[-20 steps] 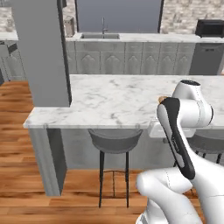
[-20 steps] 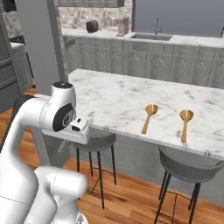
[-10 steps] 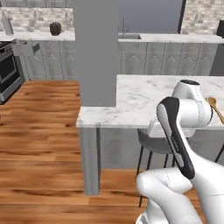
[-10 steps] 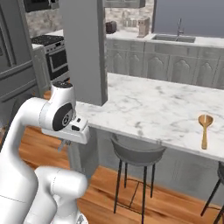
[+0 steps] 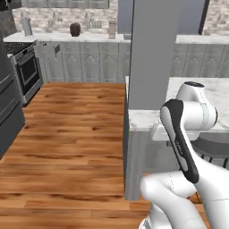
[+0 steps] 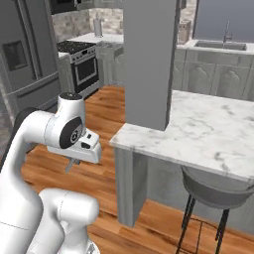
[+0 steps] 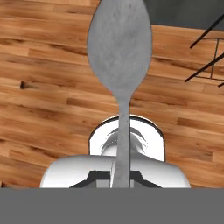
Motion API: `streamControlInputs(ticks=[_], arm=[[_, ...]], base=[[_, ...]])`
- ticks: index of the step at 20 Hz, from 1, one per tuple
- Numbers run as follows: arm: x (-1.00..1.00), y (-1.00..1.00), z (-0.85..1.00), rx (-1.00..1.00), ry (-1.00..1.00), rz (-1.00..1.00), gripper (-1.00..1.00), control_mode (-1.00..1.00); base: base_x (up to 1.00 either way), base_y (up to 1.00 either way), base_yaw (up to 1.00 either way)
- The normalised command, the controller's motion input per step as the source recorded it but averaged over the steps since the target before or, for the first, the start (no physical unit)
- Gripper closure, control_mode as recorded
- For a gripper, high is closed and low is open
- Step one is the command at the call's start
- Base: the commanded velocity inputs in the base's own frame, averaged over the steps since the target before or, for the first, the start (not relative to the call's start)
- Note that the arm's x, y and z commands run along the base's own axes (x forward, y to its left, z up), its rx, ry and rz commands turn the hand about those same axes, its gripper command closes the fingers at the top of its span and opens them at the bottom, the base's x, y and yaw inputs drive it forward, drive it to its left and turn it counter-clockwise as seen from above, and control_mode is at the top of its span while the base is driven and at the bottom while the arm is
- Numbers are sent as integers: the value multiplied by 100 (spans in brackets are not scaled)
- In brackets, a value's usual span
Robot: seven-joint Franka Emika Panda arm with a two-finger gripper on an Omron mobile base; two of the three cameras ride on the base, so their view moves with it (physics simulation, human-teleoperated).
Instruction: Pick up the metallic utensils from the counter and place them in the open drawer. Make sure not to pick up any wooden utensils.
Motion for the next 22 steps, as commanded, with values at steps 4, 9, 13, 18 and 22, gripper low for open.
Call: streamControlInputs(ticks=[4,9,13,18,22], arm=[[0,0,0,0,0,0,100,100],[0,0,0,0,0,0,100,100],[0,0,0,0,0,0,100,100],[0,0,0,0,0,0,100,100],[0,0,0,0,0,0,100,100]], base=[[29,100,2],[48,100,1],[77,100,2],[100,84,-3],[100,48,-10]])
